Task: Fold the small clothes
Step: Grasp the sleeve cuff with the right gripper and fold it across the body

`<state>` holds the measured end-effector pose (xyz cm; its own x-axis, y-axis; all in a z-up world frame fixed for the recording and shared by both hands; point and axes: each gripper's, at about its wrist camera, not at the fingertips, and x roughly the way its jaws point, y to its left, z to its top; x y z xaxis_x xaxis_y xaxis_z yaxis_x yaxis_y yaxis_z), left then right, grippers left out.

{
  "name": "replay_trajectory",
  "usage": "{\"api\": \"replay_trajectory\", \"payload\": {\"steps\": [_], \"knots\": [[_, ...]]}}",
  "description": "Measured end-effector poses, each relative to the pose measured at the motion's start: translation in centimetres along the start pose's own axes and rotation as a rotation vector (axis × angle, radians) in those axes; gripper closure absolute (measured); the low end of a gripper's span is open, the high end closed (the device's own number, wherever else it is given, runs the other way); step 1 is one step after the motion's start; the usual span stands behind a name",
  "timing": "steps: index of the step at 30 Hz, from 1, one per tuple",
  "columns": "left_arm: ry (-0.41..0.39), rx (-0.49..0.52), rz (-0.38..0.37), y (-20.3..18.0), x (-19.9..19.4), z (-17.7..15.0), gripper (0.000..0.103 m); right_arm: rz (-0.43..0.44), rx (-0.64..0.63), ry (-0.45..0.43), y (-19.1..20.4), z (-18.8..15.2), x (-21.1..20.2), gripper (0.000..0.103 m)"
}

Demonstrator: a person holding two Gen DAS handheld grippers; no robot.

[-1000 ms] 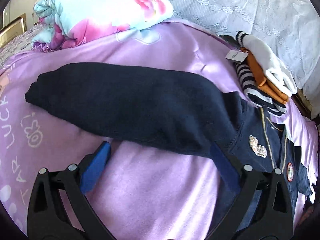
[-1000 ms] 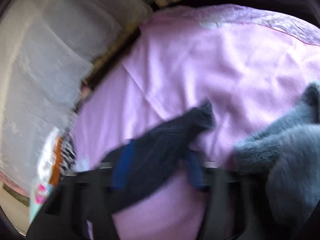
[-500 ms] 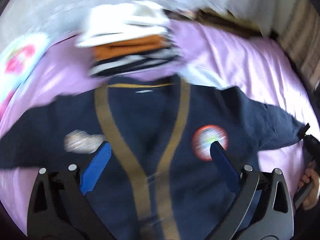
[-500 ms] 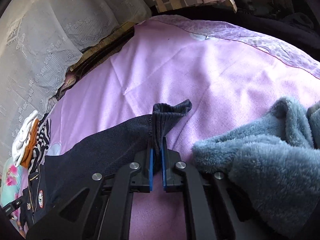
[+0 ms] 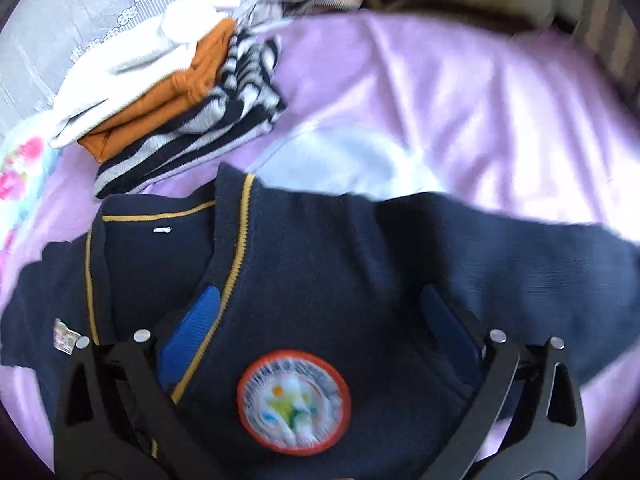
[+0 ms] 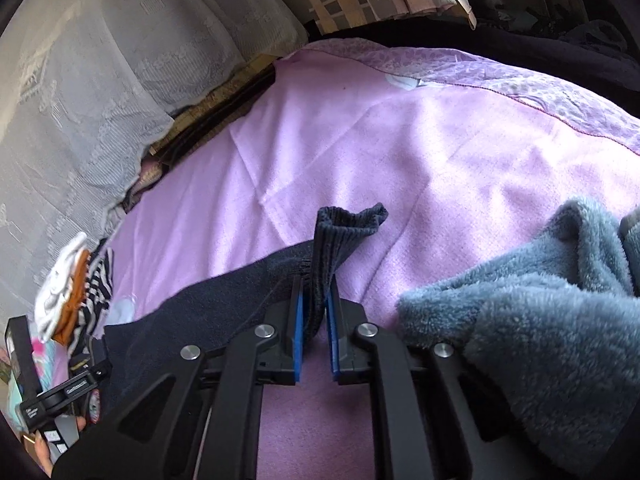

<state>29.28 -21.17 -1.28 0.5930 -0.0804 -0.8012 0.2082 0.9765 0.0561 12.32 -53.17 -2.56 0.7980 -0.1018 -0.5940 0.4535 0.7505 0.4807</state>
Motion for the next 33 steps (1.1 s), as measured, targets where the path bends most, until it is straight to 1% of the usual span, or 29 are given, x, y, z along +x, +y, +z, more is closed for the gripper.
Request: {"api": "replay_trajectory", "payload": {"steps": [2, 3, 4, 5, 6, 7, 8, 10, 11, 12, 13, 14, 16, 17, 18, 19, 21, 23, 24, 25, 27, 28, 29, 30, 31, 32, 33], "knots": [[-0.026, 0.012, -0.031, -0.4, -1.0, -0.2, 0.002, 0.000, 0.010, -0.004, 0.0, 0.0, 0.0, 0.090], [-0.012, 0.042, -0.016, -1.1, -0.6, -0.3, 0.002, -0.005, 0.010, -0.003, 0.1, 0.0, 0.1, 0.086], [0.014, 0.065, -0.002, -1.3, 0.0, -0.3, 0.002, -0.009, 0.009, -0.003, 0.2, 0.0, 0.2, 0.084], [0.073, 0.096, 0.014, -2.0, 1.9, -0.5, 0.002, -0.009, 0.006, -0.002, 0.3, 0.0, 0.3, 0.080], [0.062, 0.091, 0.007, -2.1, 2.6, -0.6, 0.002, -0.010, 0.007, -0.003, 0.3, 0.0, 0.4, 0.079], [0.056, 0.078, -0.001, -1.9, 2.2, -0.6, 0.002, -0.007, 0.012, -0.001, 0.2, 0.0, 0.5, 0.079], [0.070, 0.073, -0.008, -1.8, 2.1, -0.5, 0.002, 0.002, 0.016, 0.000, 0.1, 0.1, 0.6, 0.080], [0.066, 0.047, -0.043, -0.5, 0.7, -0.7, 0.002, 0.032, 0.026, -0.004, -0.1, 0.1, 0.6, 0.085], [0.047, 0.028, -0.068, 0.7, -0.4, -1.1, 0.002, 0.047, 0.034, -0.009, -0.3, 0.2, 0.5, 0.093], [0.027, 0.015, -0.089, 2.4, -1.7, -1.5, 0.002, 0.063, 0.039, -0.015, -0.4, 0.2, 0.4, 0.094], [0.014, 0.008, -0.092, 3.8, -2.6, -2.1, 0.002, 0.072, 0.037, -0.021, -0.3, 0.2, 0.2, 0.095], [-0.006, -0.007, -0.072, 6.2, -3.7, -2.6, 0.002, 0.078, 0.032, -0.026, -0.2, 0.2, 0.1, 0.095], [-0.049, -0.075, 0.009, 12.3, -5.4, -3.7, 0.002, 0.087, 0.025, -0.037, 0.0, 0.1, -0.1, 0.096], [-0.055, -0.108, 0.027, 14.9, -5.8, -4.2, 0.002, 0.093, 0.024, -0.043, 0.1, 0.1, -0.2, 0.096], [-0.054, -0.172, 0.045, 19.3, -6.6, -5.2, 0.002, 0.098, 0.023, -0.047, 0.1, 0.1, -0.3, 0.096], [-0.051, -0.217, 0.058, 22.1, -7.1, -6.2, 0.002, 0.101, 0.023, -0.049, 0.1, 0.2, -0.4, 0.096], [-0.070, -0.360, 0.122, 29.5, -8.2, -9.0, 0.002, 0.110, 0.024, -0.064, 0.4, 0.2, -0.7, 0.096], [-0.084, -0.444, 0.169, 34.3, -8.8, -11.6, 0.002, 0.122, 0.013, -0.101, 1.6, 0.3, -1.6, 0.096], [-0.081, -0.482, 0.180, 36.5, -9.0, -13.0, 0.002, 0.131, -0.006, -0.119, 2.6, 0.3, -2.1, 0.096], [-0.073, -0.511, 0.181, 38.0, -9.1, -14.2, 0.002, 0.134, -0.027, -0.131, 3.6, 0.3, -2.5, 0.096], [-0.048, -0.558, 0.177, 39.8, -8.9, -15.5, 0.002, 0.157, -0.102, -0.163, 7.4, -0.1, -3.5, 0.096], [-0.029, -0.592, 0.162, 40.6, -8.7, -15.9, 0.002, 0.176, -0.145, -0.163, 9.7, -0.4, -3.8, 0.096], [-0.022, -0.624, 0.131, 41.2, -8.5, -16.0, 0.002, 0.192, -0.187, -0.161, 11.9, -0.8, -4.0, 0.096], [-0.028, -0.644, 0.103, 41.5, -8.4, -16.0, 0.002, 0.205, -0.222, -0.162, 13.7, -1.2, -4.1, 0.096], [-0.034, -0.646, 0.089, 41.5, -8.6, -15.9, 0.002, 0.218, -0.264, -0.162, 15.8, -1.7, -4.2, 0.096], [-0.039, -0.632, 0.083, 41.1, -8.8, -15.8, 0.002, 0.237, -0.333, -0.162, 18.9, -2.5, -4.4, 0.096], [-0.043, -0.607, 0.095, 40.4, -9.0, -15.6, 0.002, 0.246, -0.369, -0.165, 20.7, -3.1, -4.5, 0.096]]}}
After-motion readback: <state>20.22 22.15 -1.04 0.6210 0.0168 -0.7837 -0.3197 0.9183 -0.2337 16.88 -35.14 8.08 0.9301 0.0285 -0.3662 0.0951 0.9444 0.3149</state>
